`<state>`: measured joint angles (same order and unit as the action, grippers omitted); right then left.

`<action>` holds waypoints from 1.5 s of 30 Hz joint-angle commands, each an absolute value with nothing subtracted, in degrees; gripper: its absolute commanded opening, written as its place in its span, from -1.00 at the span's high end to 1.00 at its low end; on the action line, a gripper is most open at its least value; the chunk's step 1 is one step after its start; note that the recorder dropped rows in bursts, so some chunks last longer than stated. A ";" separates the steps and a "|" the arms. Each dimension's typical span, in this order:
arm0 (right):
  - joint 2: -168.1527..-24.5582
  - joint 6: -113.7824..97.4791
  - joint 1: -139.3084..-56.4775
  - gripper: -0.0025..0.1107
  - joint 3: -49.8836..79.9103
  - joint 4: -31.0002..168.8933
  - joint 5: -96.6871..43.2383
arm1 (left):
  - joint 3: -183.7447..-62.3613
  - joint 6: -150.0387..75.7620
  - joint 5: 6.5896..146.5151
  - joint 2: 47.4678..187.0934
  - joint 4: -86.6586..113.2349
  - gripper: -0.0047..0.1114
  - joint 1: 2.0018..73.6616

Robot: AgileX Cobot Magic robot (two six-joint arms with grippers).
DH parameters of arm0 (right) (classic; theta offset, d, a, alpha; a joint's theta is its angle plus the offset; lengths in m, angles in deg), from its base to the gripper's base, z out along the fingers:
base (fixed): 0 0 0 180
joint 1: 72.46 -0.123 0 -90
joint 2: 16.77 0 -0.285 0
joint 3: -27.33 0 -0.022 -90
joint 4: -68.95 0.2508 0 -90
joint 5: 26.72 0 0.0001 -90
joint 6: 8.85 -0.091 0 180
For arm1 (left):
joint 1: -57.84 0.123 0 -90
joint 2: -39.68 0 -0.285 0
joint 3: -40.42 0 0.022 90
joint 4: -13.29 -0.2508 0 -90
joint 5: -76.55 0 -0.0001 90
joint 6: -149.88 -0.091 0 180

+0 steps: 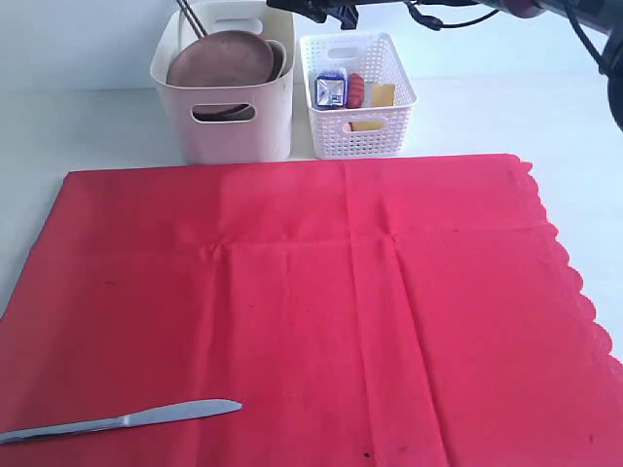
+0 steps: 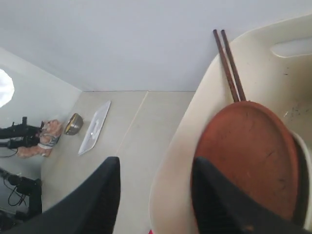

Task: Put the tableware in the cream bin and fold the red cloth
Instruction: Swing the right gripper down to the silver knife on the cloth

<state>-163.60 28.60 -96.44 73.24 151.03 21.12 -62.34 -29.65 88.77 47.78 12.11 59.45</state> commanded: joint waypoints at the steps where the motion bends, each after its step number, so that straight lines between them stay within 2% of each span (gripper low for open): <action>1: -159.27 30.10 -96.06 0.15 73.82 147.19 31.85 | -62.36 -29.80 88.64 47.47 12.23 0.92 59.56; 8: -151.84 25.12 -96.40 0.27 71.97 128.71 43.24 | -62.36 -29.80 88.64 47.47 12.23 0.92 59.56; 14: -145.85 36.06 -96.40 0.27 56.82 138.15 43.24 | -62.36 -29.80 88.64 47.47 12.23 0.92 59.56; 25: -130.92 61.03 -97.55 0.26 20.98 152.45 43.24 | -62.36 -29.80 88.64 47.47 12.23 0.92 59.56; 30: -125.55 67.30 -104.58 0.26 10.55 152.58 42.78 | -62.36 -29.80 88.64 47.47 12.23 0.92 59.56; 33: -124.01 69.66 -110.56 0.26 7.97 151.76 35.95 | -62.36 -29.80 88.64 47.47 12.23 0.92 59.56; 39: -124.81 71.43 -126.26 0.26 7.54 145.69 16.15 | -62.36 -29.80 88.64 47.47 12.23 0.92 59.56; 45: -126.69 81.09 -135.58 0.26 9.16 145.04 11.08 | -62.36 -29.80 88.64 47.47 12.23 0.92 59.56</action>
